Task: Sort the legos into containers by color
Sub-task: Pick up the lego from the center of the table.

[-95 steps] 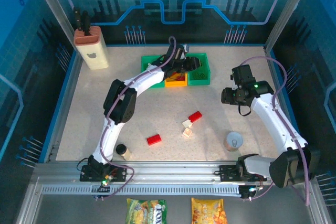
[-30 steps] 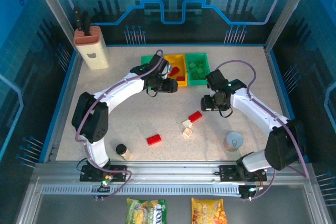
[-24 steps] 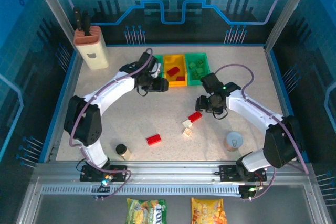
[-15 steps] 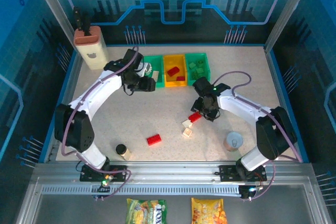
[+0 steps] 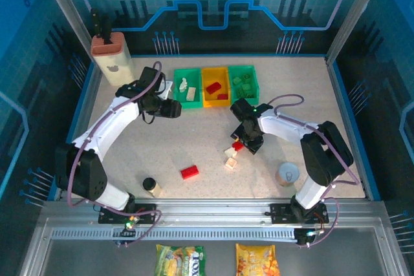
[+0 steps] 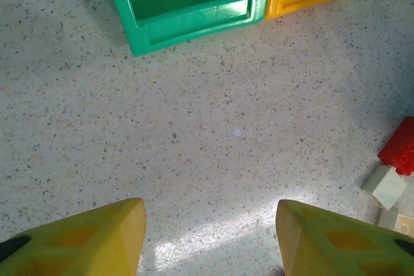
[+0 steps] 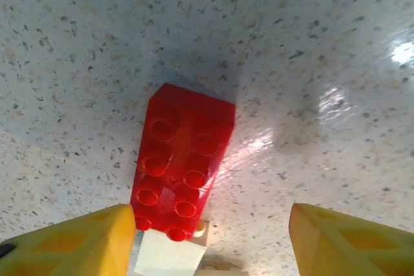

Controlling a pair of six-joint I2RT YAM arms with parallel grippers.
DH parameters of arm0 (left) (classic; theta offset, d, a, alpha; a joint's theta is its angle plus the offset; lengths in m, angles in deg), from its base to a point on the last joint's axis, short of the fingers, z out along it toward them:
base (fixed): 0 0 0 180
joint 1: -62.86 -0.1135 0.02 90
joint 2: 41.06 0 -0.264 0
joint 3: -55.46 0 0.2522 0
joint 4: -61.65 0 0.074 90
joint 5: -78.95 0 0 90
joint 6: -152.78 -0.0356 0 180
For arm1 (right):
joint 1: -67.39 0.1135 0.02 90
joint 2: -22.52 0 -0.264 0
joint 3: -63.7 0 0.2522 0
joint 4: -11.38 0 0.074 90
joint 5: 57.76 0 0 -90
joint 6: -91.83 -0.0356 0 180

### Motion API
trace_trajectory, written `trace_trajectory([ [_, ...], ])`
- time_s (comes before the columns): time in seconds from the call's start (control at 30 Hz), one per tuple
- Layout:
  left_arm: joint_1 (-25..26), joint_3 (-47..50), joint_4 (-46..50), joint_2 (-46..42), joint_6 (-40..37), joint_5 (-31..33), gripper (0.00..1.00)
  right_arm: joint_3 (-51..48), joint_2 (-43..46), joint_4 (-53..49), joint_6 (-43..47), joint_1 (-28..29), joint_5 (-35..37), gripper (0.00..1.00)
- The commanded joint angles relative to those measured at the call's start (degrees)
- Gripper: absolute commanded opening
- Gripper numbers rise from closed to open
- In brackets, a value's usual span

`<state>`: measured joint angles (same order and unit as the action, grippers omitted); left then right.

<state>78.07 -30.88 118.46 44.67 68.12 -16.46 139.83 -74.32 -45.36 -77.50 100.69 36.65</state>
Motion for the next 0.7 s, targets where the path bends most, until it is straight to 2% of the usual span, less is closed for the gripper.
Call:
trace_trajectory([
  [0.0,-1.2,1.6,-4.4,-2.9,-1.7,-1.6,0.56,1.9,-1.8,0.2,-2.0,1.0,-0.8,0.65],
  [0.3,-1.6,2.8,-4.8,-3.6,-1.5,-1.5,0.56,3.2,-5.4,0.7,-1.9,1.0,-1.0,0.62],
  [0.67,-2.2,2.8,-4.6,-3.7,-1.6,-1.5,0.56,5.2,-7.8,-0.9,0.5,1.1,0.9,0.52],
])
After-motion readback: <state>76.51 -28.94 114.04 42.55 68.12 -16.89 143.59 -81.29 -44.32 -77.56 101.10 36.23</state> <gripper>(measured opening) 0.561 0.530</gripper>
